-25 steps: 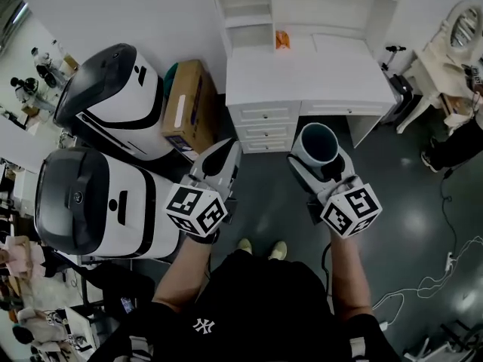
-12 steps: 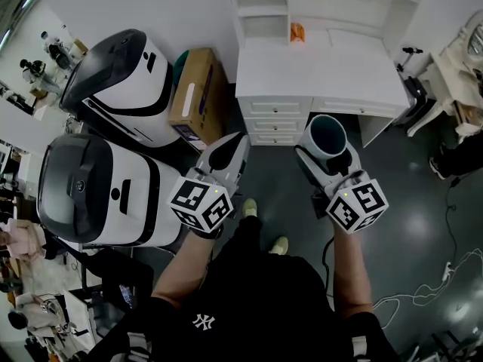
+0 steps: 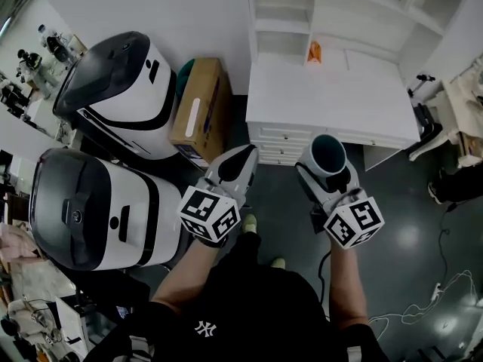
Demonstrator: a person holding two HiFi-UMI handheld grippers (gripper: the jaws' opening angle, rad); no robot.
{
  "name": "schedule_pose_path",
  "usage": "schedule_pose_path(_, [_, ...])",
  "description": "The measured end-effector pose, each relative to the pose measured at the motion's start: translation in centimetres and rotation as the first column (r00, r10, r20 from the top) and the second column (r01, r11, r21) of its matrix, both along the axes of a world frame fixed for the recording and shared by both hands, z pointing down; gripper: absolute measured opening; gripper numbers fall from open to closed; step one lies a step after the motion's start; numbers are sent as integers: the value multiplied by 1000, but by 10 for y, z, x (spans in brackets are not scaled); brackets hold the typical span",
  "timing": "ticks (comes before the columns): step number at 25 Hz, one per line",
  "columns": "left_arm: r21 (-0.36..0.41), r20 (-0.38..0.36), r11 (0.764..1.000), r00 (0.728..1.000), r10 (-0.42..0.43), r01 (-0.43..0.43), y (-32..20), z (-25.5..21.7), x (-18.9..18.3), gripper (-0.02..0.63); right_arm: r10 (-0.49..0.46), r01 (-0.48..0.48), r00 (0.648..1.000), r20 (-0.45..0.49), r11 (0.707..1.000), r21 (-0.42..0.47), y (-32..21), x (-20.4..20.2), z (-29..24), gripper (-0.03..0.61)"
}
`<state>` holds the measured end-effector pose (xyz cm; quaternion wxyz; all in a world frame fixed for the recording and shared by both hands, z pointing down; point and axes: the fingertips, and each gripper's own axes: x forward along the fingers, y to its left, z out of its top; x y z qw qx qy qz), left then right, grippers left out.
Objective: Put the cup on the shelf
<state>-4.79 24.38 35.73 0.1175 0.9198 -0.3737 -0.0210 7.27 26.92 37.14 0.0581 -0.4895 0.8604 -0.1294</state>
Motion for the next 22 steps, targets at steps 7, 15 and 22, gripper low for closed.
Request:
schedule_pose_path(7, [-2, 4, 998, 998, 65, -65, -95, 5, -13, 2, 33, -33, 999, -4, 999, -13, -93, -33, 3, 392])
schedule_pose_path(15, [12, -1, 995, 995, 103, -103, -163, 5, -29, 2, 48, -48, 999, -24, 999, -1, -161, -67, -2, 393])
schedule_pose_path(22, [-5, -23, 994, 993, 113, -113, -211, 8, -22, 2, 57, -56, 997, -54, 998, 9, -213, -68, -7, 393])
